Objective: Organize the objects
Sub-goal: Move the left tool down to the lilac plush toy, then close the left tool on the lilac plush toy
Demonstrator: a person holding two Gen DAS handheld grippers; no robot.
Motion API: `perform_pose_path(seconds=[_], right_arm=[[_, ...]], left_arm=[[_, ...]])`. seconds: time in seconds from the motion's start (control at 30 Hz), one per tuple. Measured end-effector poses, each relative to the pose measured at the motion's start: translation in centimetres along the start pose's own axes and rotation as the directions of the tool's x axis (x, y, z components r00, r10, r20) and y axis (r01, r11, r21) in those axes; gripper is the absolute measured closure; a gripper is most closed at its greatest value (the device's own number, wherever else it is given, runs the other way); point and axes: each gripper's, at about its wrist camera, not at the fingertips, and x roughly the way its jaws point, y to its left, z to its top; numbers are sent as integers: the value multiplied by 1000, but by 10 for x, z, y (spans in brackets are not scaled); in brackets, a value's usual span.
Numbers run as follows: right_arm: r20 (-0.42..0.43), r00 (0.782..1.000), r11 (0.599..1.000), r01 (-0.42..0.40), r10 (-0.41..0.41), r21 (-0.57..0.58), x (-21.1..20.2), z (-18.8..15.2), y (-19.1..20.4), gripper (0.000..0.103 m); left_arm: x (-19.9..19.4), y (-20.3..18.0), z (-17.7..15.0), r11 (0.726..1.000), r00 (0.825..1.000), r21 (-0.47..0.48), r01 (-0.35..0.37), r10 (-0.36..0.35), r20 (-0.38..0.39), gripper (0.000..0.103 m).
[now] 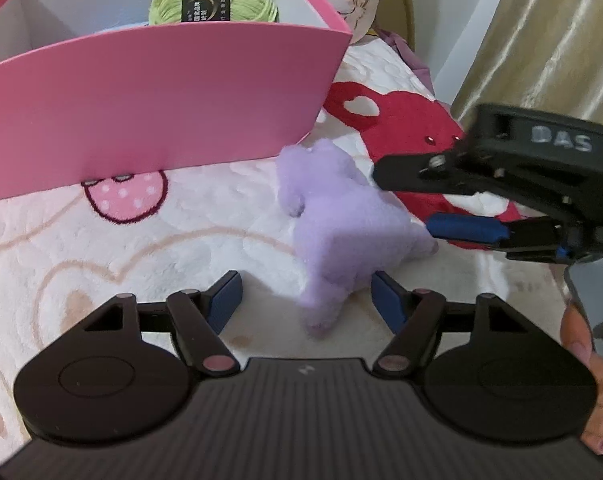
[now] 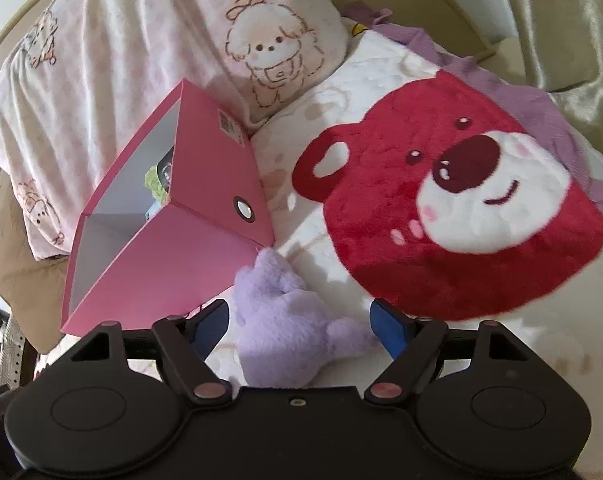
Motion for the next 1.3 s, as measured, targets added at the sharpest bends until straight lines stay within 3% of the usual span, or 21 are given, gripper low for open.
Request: perform_pose_path(seconds=[0.07,0.13,0.33,0.5,0.63,0.77,0.83,0.9,0.97,1.03,1.1,1.17,1.23,1.3], right_arm=[[-21,1000,1000,17,-18,-26,6,-1,1,43],[-31,999,997,40,-42,-59,8,-4,3,53],[-78,997,996,-4,-3,-86,4,-9,7,65],[-147,987,997,-70,65,-23,5,-16,4,72],[-245,956,987,-153,159,44,14,-25,6,75],[-359,899,967,-245,253,69,23,-36,16,76],[-342,915,971,-236,212,-30,14,-37,30,72],[-275,948,964,-212,162,-163,0,-37,45,71],[-206,967,952,-197,149,-234,-8,-35,53,57],[-135,983,944,-157,122,-289,-5,-31,58,51],[-100,992,939,-102,73,-328,6,-24,60,51],[-72,996,933,-78,56,-351,16,-19,62,50],[-83,993,926,-105,80,-364,28,-17,59,46],[-100,991,926,-115,85,-360,40,-13,55,45]], left_arm=[[0,2,0,1000,1000,-14,10,-10,-1,54],[-2,6,0,998,999,-40,45,-45,-6,70],[-13,18,-7,996,998,-76,56,-55,11,74],[-29,52,-10,960,995,-263,98,-94,26,74],[-46,78,-10,929,997,-361,80,-66,51,72],[-58,95,-6,920,997,-391,41,-14,72,70],[-60,98,-4,922,998,-386,35,-16,53,70],[-60,97,-5,925,999,-379,31,-23,26,68],[-60,93,-8,926,999,-375,39,-39,9,61],[-62,92,-13,924,998,-378,54,-62,-7,58],[-62,88,-17,922,997,-383,62,-75,-17,58],[-59,84,-19,920,992,-375,118,-129,-7,49],[-52,78,-20,917,983,-364,166,-184,-17,45],[-48,73,-23,919,984,-360,161,-178,-15,46]])
